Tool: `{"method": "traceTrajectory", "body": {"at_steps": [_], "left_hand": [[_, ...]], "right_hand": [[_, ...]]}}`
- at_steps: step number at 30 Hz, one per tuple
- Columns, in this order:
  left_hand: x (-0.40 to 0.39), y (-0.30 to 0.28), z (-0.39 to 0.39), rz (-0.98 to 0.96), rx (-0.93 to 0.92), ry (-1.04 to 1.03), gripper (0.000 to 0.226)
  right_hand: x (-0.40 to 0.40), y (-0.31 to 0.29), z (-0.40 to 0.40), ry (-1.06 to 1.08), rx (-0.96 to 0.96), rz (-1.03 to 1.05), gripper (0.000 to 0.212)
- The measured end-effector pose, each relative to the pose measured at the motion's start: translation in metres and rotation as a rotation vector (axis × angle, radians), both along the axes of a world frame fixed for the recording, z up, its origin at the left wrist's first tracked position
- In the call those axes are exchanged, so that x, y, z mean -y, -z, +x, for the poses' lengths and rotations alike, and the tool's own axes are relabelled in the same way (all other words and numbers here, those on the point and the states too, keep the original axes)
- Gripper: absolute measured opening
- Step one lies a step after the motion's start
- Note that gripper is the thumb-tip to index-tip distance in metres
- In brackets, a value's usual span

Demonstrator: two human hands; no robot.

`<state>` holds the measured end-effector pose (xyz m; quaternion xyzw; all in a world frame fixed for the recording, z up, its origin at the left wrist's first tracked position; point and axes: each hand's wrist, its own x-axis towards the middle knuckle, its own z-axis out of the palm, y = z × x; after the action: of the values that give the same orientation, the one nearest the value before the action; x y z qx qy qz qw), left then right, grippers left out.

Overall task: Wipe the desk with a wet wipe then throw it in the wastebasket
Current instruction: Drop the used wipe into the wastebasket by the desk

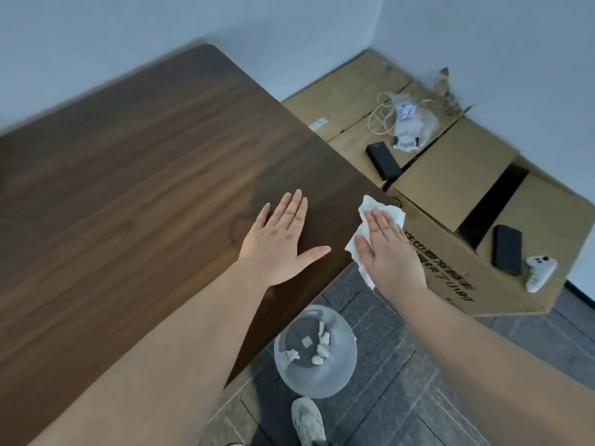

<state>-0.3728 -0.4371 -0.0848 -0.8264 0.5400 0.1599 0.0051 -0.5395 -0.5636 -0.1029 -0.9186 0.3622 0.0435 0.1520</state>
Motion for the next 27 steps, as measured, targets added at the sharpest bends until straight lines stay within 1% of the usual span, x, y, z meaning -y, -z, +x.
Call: {"method": "traceTrajectory", "body": {"at_steps": [3,5,6,8,9,11,12,13,14,17,20,27], "left_hand": [[0.030,0.005,-0.009,-0.021,0.005,0.057,0.090],[0.042,0.010,-0.017,-0.021,-0.005,0.078,0.089],[0.045,0.013,-0.021,-0.021,0.000,0.080,0.089],[0.046,0.019,-0.025,-0.044,0.037,0.068,0.090],[0.045,0.022,-0.025,-0.062,0.053,0.061,0.089],[0.044,0.025,-0.025,-0.088,0.071,0.054,0.089],[0.044,0.026,-0.025,-0.094,0.079,0.055,0.090],[0.044,0.026,-0.025,-0.099,0.085,0.056,0.090],[0.045,0.027,-0.026,-0.104,0.089,0.058,0.091],[0.046,0.032,-0.028,-0.138,0.100,0.053,0.091],[0.046,0.034,-0.028,-0.158,0.106,0.048,0.091],[0.048,0.037,-0.028,-0.185,0.125,0.054,0.093]], "right_hand": [[0.012,-0.003,-0.011,-0.076,0.030,0.000,0.051],[0.012,0.001,-0.021,-0.042,0.111,-0.008,0.049],[0.009,0.005,-0.028,0.028,0.160,0.008,0.048],[0.002,0.023,-0.046,0.229,0.203,0.113,0.044],[-0.004,0.036,-0.057,0.304,0.207,0.175,0.039],[-0.017,0.065,-0.077,0.365,0.141,0.255,0.022],[-0.023,0.077,-0.084,0.396,0.077,0.305,0.025],[-0.030,0.089,-0.090,0.430,-0.001,0.366,0.035],[-0.037,0.099,-0.096,0.455,-0.066,0.430,0.041],[-0.057,0.135,-0.102,0.460,-0.164,0.523,0.042],[-0.078,0.173,-0.106,0.487,-0.210,0.610,0.043],[-0.116,0.242,-0.095,0.506,-0.212,0.703,0.044]]}}
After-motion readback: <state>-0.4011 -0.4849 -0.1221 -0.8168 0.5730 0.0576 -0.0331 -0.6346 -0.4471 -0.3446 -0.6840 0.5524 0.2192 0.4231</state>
